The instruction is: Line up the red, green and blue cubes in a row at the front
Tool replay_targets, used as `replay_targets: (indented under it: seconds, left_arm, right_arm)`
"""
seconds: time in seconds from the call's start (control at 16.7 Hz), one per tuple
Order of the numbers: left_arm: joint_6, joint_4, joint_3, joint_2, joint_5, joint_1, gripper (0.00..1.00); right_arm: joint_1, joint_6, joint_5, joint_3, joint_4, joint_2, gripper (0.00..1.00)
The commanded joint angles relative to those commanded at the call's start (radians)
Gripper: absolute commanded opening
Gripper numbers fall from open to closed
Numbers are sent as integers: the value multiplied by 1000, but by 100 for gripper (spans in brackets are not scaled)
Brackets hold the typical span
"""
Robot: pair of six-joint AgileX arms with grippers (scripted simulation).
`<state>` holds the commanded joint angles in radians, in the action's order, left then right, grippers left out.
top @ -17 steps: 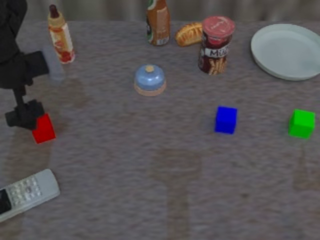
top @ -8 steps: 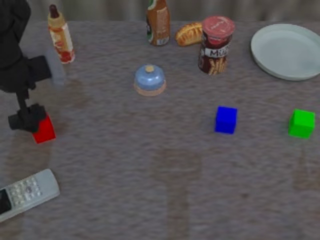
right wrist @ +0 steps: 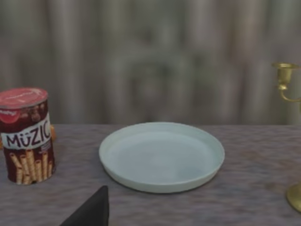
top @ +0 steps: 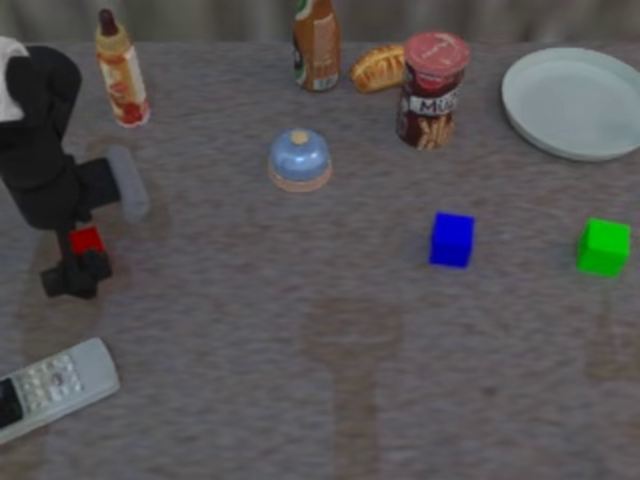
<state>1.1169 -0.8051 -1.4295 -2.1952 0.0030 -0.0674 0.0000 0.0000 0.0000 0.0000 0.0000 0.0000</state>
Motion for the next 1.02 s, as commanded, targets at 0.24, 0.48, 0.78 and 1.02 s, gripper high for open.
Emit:
replay_targets:
  seconds: [0.24,0.48,0.78,1.02]
  left_arm:
    - [0,0,0,0,0,0,92]
    - [0,0,0,0,0,0,62]
    - [0,0,0,0,0,0,25]
    - [0,0,0,0,0,0,0]
  right_arm:
    - [0,0,0,0,0,0,100]
    - [0,0,0,0,0,0,100]
    - [0,0,0,0,0,0,100]
    - [0,0,0,0,0,0,100]
